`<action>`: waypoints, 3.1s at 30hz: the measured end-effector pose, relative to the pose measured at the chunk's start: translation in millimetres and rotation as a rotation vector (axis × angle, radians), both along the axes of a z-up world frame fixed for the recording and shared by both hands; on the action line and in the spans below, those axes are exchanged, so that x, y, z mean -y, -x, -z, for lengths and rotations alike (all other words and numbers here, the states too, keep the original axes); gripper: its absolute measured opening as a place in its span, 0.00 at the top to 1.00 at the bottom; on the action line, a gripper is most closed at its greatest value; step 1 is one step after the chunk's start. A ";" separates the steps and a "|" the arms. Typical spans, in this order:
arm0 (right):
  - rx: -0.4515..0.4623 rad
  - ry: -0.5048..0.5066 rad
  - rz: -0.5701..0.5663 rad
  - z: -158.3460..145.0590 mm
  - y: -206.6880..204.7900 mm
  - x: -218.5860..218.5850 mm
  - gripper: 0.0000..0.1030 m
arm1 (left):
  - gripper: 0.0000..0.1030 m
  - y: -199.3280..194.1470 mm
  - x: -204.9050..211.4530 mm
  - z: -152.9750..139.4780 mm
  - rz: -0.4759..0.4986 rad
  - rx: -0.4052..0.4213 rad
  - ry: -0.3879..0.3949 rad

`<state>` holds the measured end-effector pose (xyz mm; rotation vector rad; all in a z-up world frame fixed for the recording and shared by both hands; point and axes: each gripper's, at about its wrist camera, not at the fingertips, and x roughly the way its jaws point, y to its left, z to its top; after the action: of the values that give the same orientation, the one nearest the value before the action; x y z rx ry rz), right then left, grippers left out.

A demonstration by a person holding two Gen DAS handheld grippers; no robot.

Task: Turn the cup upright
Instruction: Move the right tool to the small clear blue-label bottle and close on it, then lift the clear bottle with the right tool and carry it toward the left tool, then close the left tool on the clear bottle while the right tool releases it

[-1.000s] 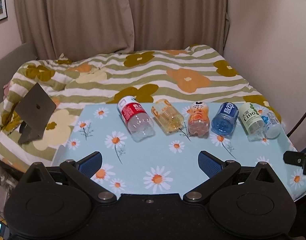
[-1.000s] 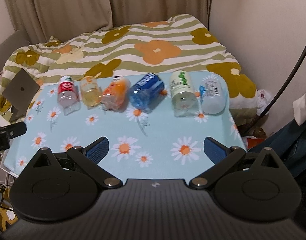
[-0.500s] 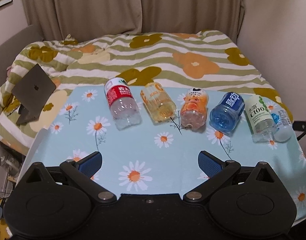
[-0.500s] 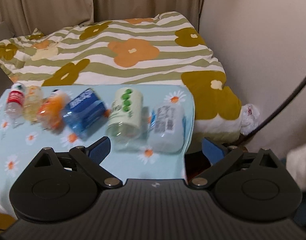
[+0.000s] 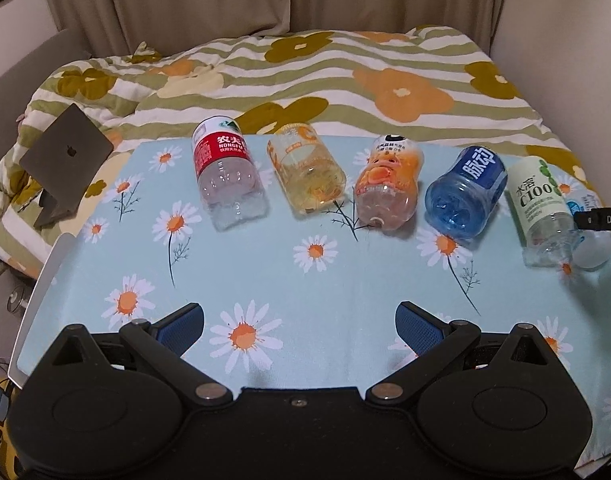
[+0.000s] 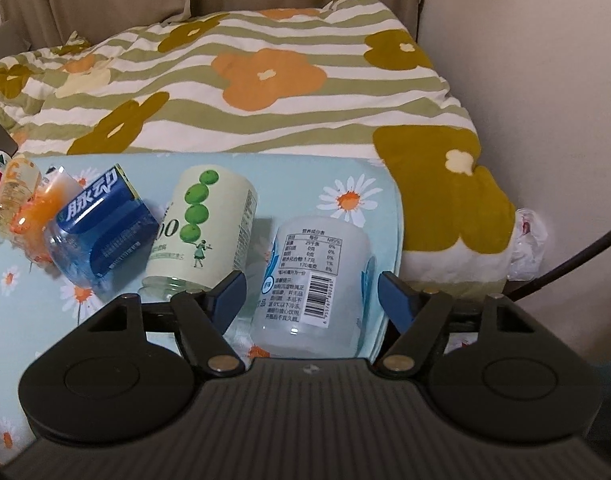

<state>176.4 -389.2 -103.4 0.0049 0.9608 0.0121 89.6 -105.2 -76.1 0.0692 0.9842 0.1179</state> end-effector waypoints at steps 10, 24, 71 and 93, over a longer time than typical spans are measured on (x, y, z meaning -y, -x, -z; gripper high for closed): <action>-0.031 -0.014 -0.018 18.8 -6.0 -3.9 0.25 | 0.00 -5.3 0.6 -3.8 -0.009 0.003 -0.024; 0.005 -0.008 0.011 -9.9 16.3 -12.3 0.26 | 0.00 1.5 -9.5 -10.0 0.038 0.021 -0.004; -0.044 -0.130 0.001 7.7 104.9 -261.6 0.03 | 0.00 50.4 -170.4 -5.3 0.105 0.099 0.075; 0.022 0.033 -0.049 -66.4 156.2 -155.3 0.00 | 0.00 -8.1 -62.0 -37.5 0.246 -0.073 0.130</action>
<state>20.2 -233.9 -37.0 -0.0487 0.9386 0.0413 97.7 -43.2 -38.6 0.0753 1.0464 -0.1757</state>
